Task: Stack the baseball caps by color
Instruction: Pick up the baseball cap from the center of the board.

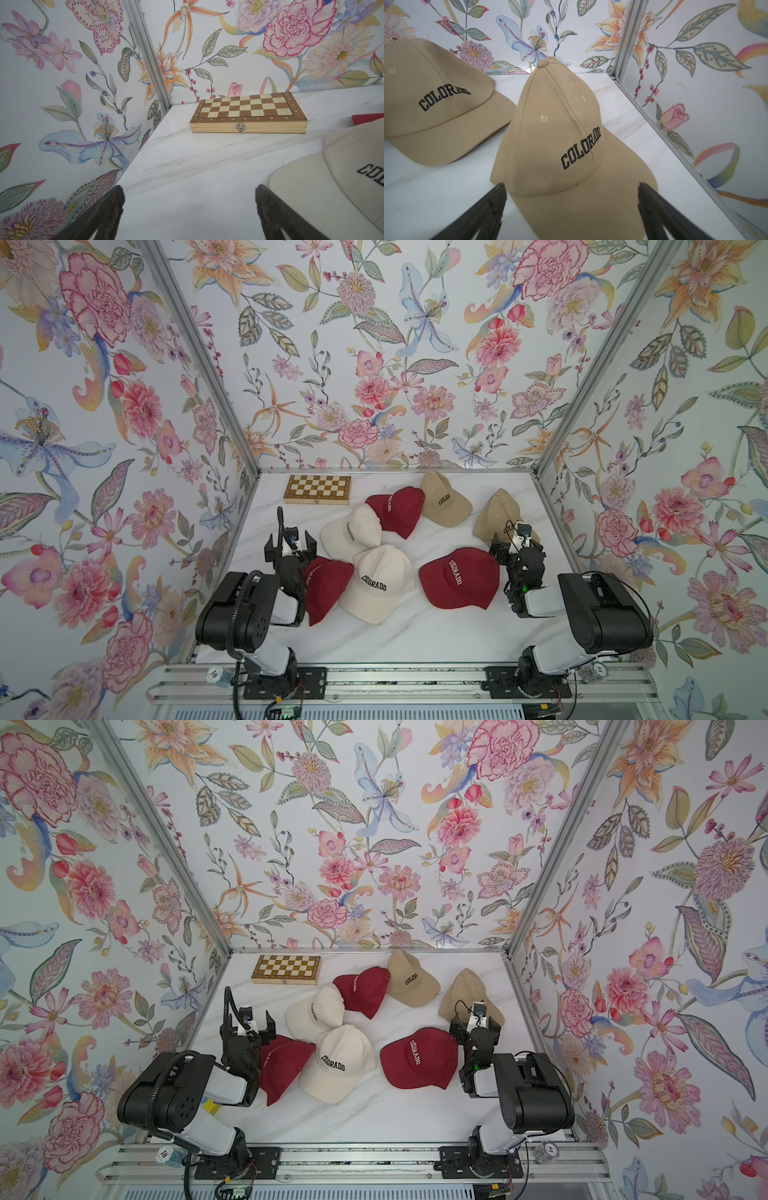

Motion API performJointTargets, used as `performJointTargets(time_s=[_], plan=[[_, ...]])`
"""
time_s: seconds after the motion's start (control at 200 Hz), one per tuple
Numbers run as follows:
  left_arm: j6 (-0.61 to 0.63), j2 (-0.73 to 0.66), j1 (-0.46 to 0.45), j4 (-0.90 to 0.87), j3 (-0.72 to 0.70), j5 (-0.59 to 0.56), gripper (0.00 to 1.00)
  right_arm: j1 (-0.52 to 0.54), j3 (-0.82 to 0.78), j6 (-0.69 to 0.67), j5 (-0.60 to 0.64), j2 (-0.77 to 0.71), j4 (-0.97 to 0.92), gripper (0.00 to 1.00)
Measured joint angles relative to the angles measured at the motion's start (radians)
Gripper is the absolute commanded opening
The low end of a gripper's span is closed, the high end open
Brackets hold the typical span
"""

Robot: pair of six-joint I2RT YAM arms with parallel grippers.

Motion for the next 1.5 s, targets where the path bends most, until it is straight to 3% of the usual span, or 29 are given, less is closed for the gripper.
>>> performJointTargets(time_s=[0.385, 0.556, 0.701, 0.846, 1.026, 1.221, 1.501], plan=[[0.0, -0.007, 0.0, -0.01, 0.0, -0.005, 1.0, 0.005, 0.0, 0.0, 0.003, 0.0, 0.0, 0.99], [0.0, -0.213, -0.024, -0.185, 0.029, -0.05, 1.0, 0.015, 0.002, 0.0, 0.038, -0.076, -0.066, 0.99], [-0.007, -0.402, -0.047, -0.403, 0.151, -0.072, 1.0, 0.061, 0.046, -0.011, 0.084, -0.291, -0.265, 0.99], [-0.023, -0.512, -0.08, -0.637, 0.294, -0.027, 1.0, 0.053, 0.258, 0.048, 0.084, -0.487, -0.615, 0.99], [-0.041, -0.539, -0.187, -0.826, 0.39, 0.148, 1.0, 0.011, 0.462, 0.163, -0.095, -0.58, -0.996, 0.99], [-0.053, -0.528, -0.341, -0.922, 0.392, 0.325, 1.0, -0.05, 0.486, 0.261, -0.379, -0.565, -1.353, 0.99], [-0.058, -0.473, -0.454, -0.949, 0.41, 0.472, 1.0, -0.146, 0.434, 0.342, -0.624, -0.57, -1.511, 0.99]])
